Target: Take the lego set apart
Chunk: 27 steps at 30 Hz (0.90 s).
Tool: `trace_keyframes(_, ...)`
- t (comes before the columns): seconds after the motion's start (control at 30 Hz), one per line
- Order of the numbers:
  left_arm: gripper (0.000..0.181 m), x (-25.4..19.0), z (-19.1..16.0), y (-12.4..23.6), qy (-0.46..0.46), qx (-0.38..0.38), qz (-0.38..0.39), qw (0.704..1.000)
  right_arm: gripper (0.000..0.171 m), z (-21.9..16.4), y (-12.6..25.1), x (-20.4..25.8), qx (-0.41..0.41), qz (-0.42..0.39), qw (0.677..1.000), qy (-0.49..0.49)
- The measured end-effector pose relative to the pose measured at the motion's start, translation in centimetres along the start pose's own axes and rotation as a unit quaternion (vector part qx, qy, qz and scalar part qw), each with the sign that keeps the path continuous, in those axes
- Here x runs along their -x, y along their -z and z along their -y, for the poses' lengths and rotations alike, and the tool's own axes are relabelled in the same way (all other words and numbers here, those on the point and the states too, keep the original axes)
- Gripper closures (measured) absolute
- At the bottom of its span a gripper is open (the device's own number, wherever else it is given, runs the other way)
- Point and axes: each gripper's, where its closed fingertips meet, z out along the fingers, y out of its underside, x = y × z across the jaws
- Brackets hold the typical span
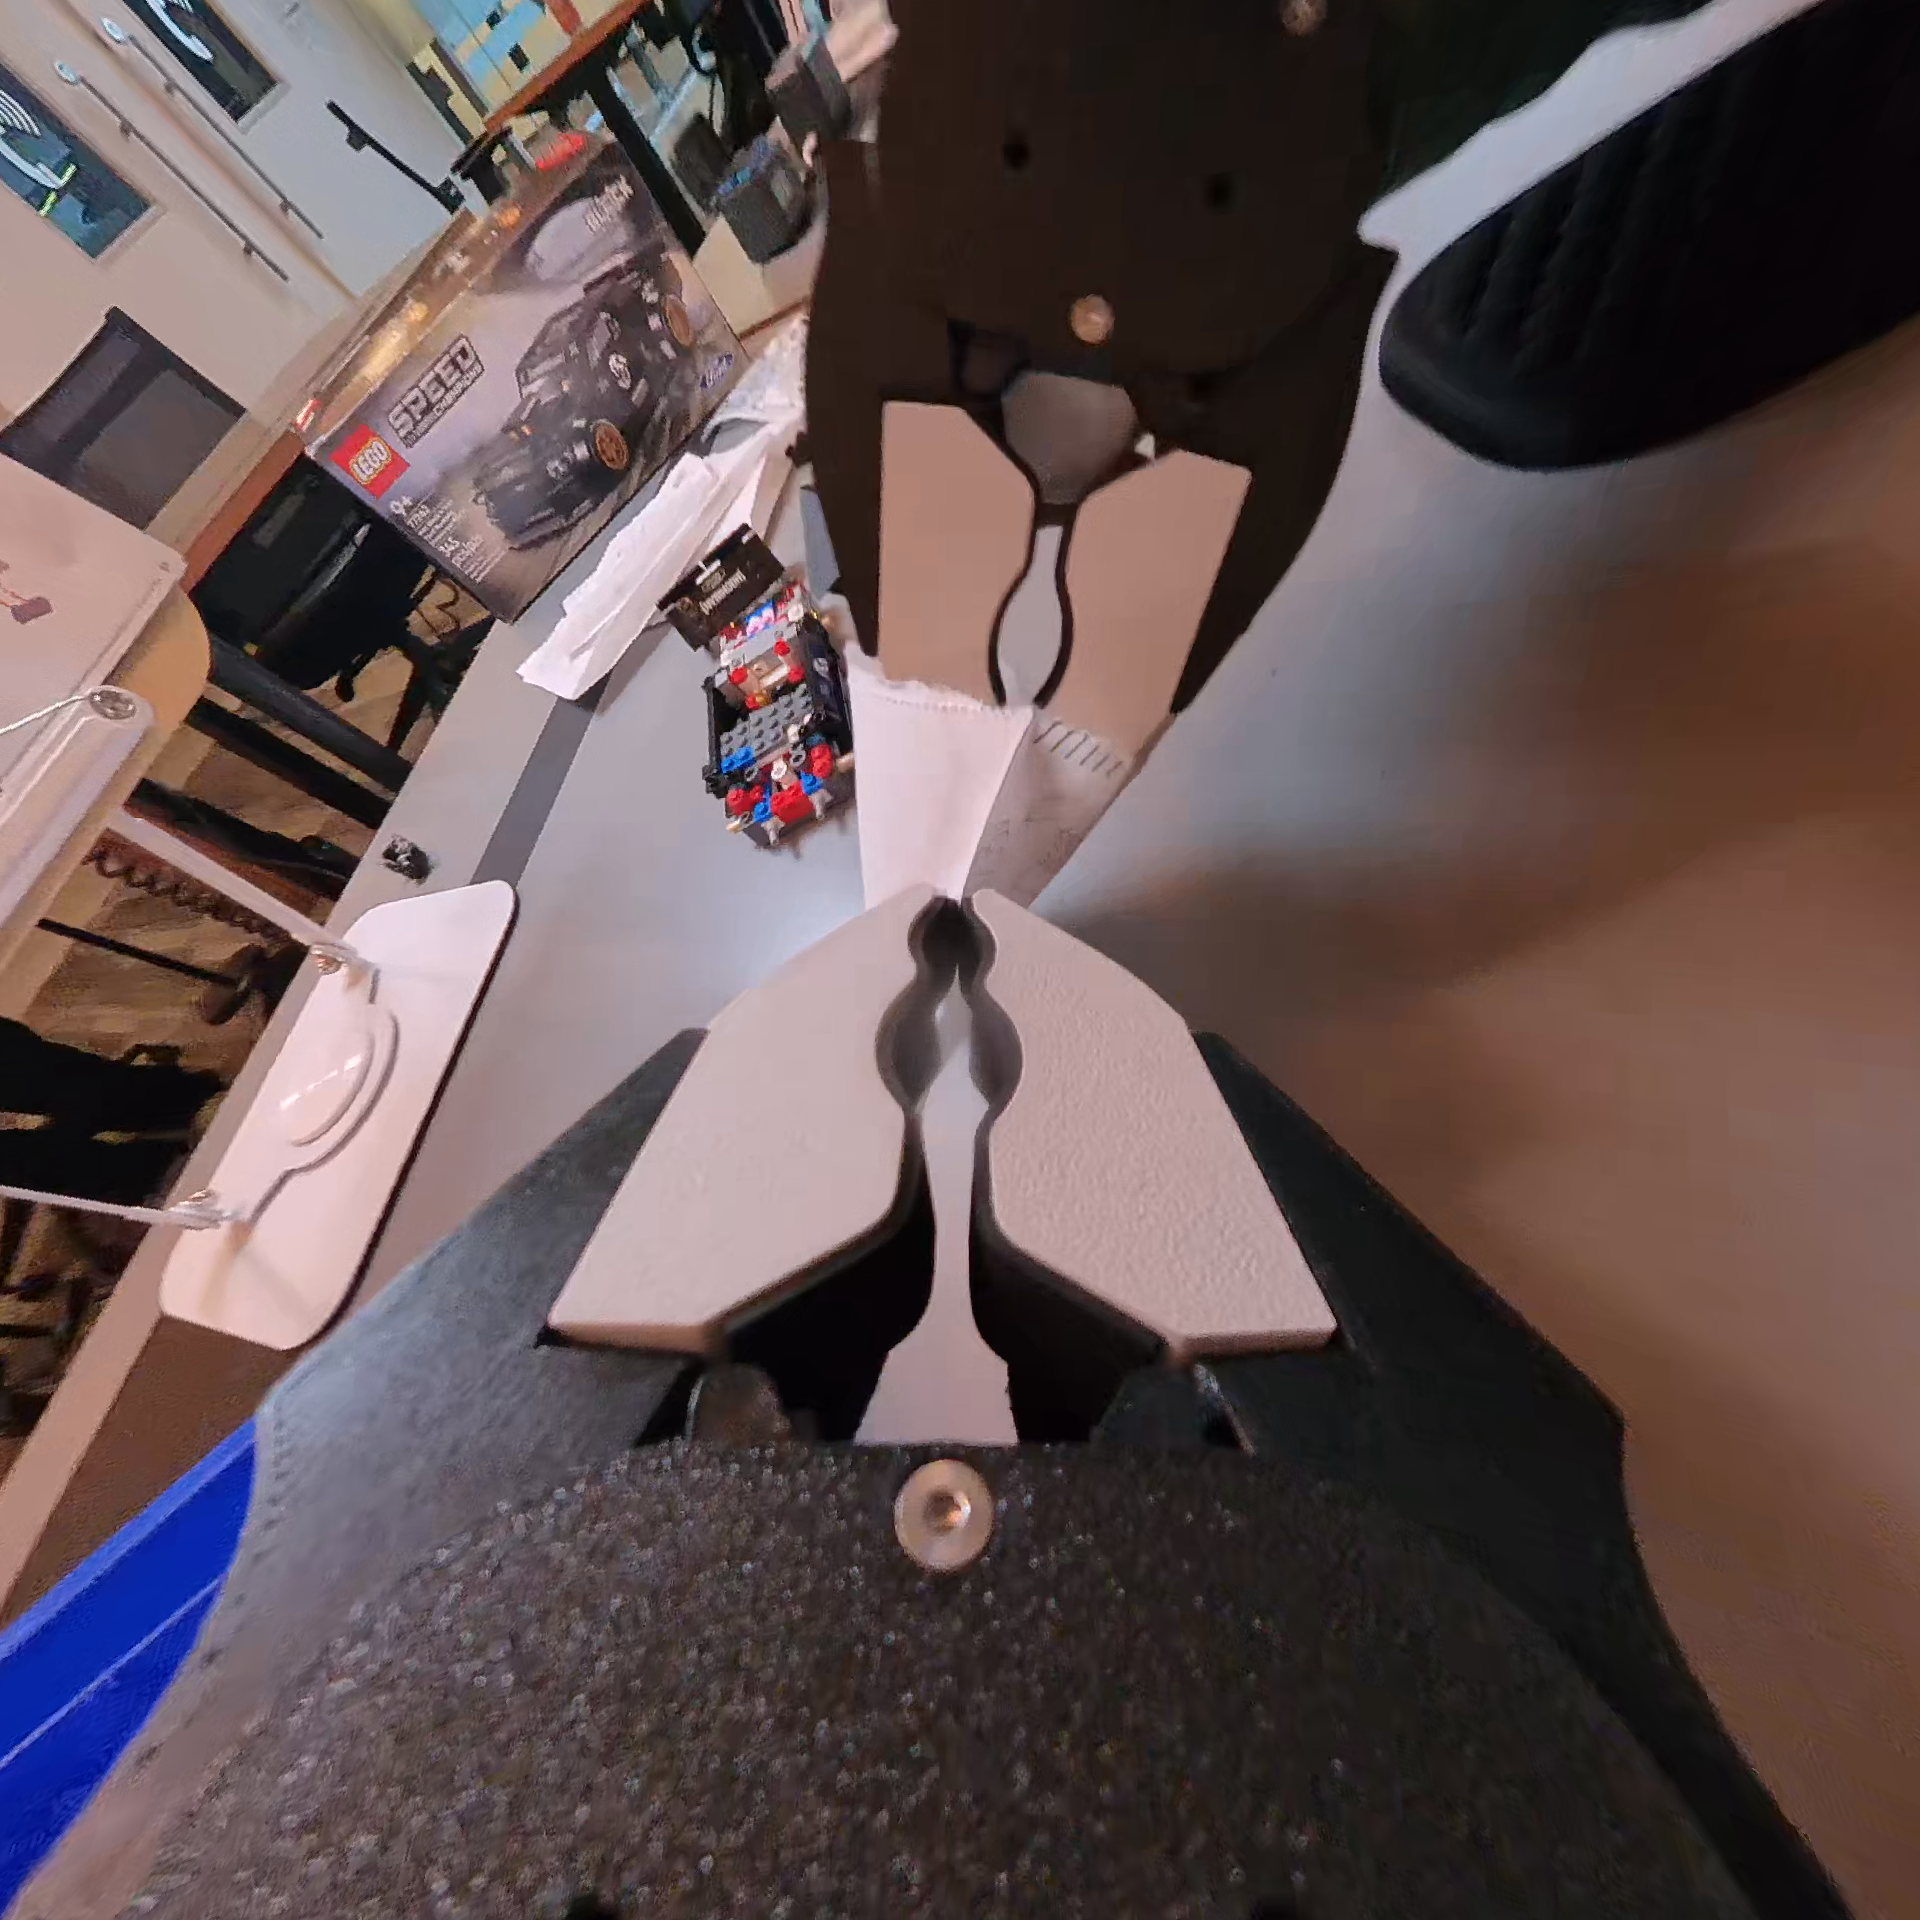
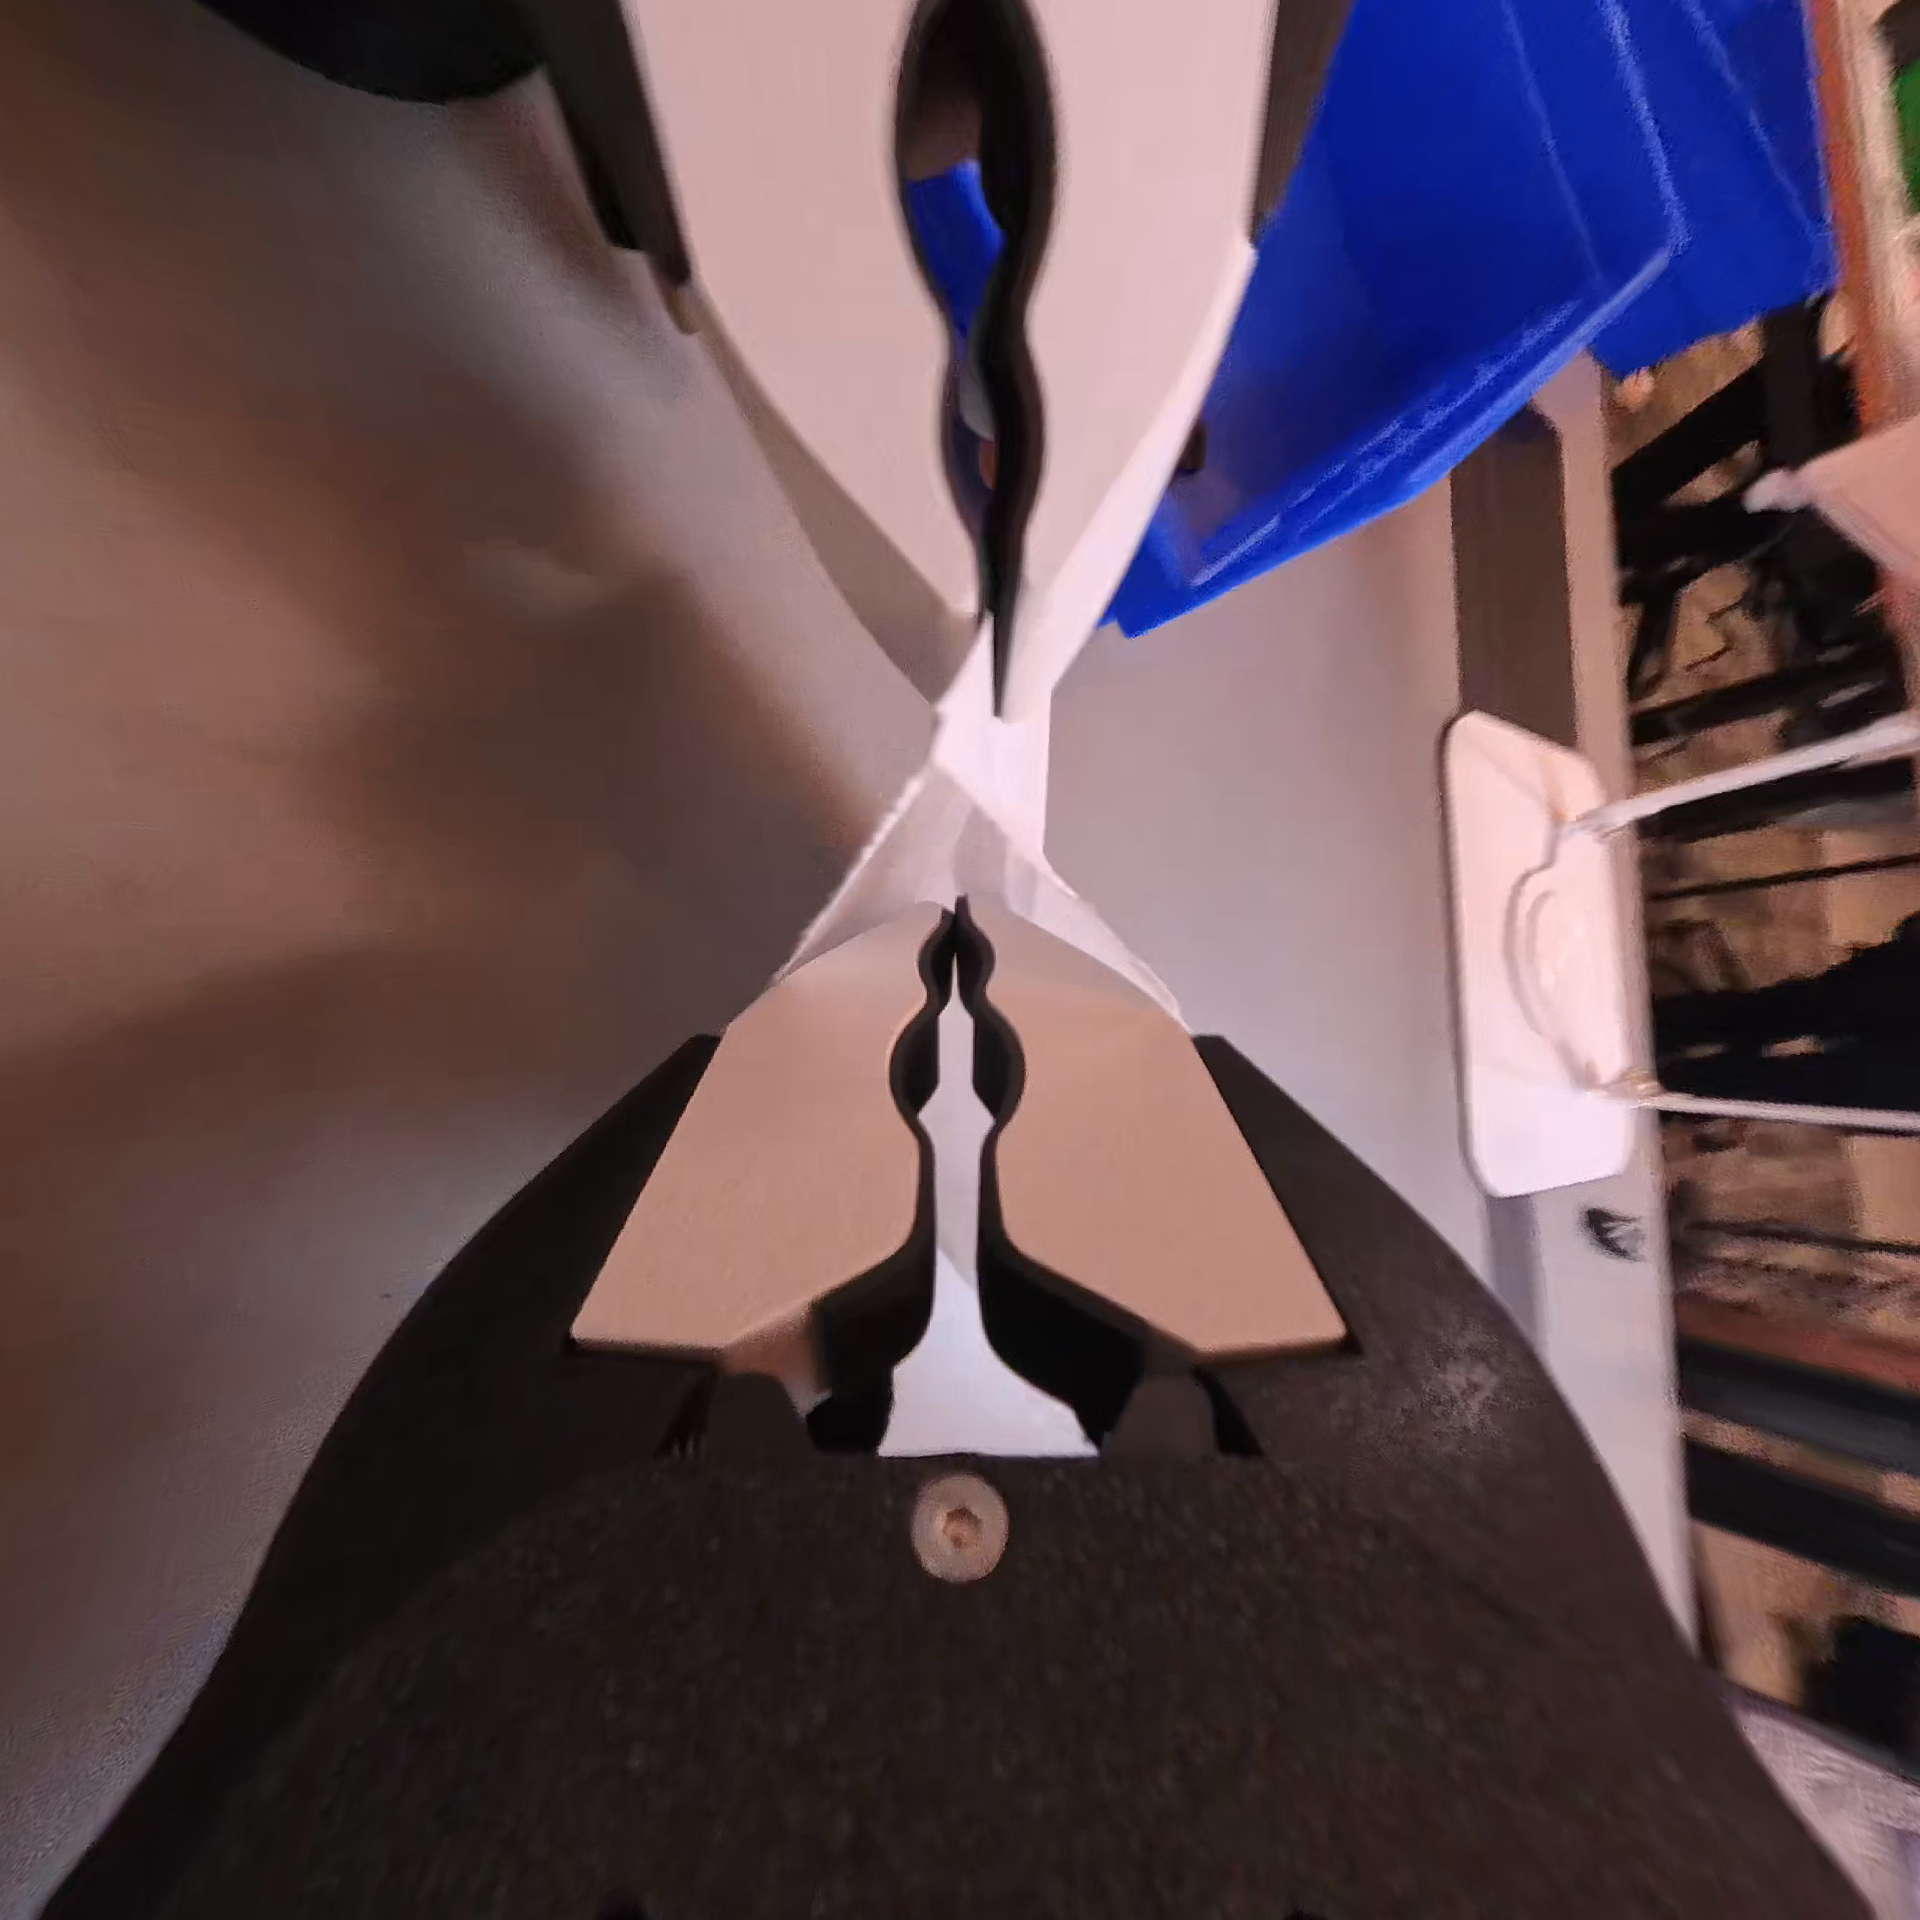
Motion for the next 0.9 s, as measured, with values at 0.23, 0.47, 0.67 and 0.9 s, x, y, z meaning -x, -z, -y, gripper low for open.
trace_keyframes(0.23, 0.181, 0.5, 0.4, 0.3, 0.018, -0.029, 0.007, 0.999, 0.147, 2.4, -0.4, 0.9, -0.023, -0.015, 0.998, 0.055)
trace_keyframes(0.47, 0.181, -0.1, 0.8, 0.4, 0.024, -0.047, -0.015, 0.998, 0.117, 2.8, -0.2, 1.6, -0.024, 0.013, 0.998, 0.056)
trace_keyframes(0.67, 0.181, 0.1, 1.2, 0.9, 0.043, -0.063, -0.022, 0.997, 0.116, 2.9, 0.8, 2.5, -0.041, 0.058, 0.996, 0.053)
trace_keyframes(0.9, 0.181, 2.1, 1.4, 2.3, 0.102, -0.096, -0.01, 0.99, 0.093, 0.2, 0.8, 5.3, 0.016, 0.128, 0.99, 0.051)
